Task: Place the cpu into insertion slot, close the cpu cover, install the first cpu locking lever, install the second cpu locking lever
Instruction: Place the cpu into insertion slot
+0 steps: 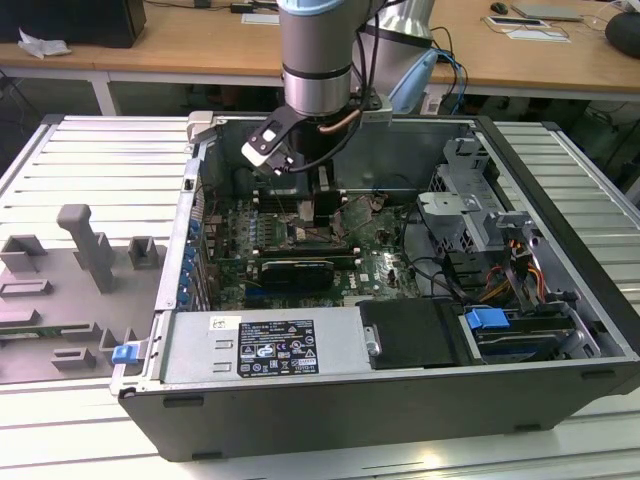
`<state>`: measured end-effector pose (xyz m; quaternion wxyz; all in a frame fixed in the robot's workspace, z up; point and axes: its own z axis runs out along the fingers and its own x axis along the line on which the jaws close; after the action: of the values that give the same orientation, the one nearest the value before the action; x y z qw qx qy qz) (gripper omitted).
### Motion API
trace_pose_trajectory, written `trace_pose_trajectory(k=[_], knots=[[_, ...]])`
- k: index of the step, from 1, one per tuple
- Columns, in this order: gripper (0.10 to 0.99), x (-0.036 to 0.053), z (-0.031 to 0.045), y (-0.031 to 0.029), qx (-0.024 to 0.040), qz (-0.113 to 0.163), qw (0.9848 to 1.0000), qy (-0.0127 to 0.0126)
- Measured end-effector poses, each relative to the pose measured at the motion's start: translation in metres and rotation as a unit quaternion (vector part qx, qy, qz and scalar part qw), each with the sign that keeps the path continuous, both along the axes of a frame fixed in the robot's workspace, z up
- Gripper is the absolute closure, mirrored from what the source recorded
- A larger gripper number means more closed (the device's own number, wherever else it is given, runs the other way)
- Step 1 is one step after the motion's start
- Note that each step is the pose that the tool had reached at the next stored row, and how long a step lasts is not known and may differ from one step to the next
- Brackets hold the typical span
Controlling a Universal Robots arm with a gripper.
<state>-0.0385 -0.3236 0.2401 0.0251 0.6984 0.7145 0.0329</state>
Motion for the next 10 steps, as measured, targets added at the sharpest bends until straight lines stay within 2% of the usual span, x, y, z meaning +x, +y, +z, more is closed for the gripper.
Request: trace_pose_trajectory(k=[1, 10], knots=[[0.545, 0.0001, -0.0026, 0.0004, 0.0000, 0.000, 1.0000, 0.0000], [0.545, 0.0000, -0.0092, 0.0004, 0.0001, 0.000, 1.0000, 0.0000]])
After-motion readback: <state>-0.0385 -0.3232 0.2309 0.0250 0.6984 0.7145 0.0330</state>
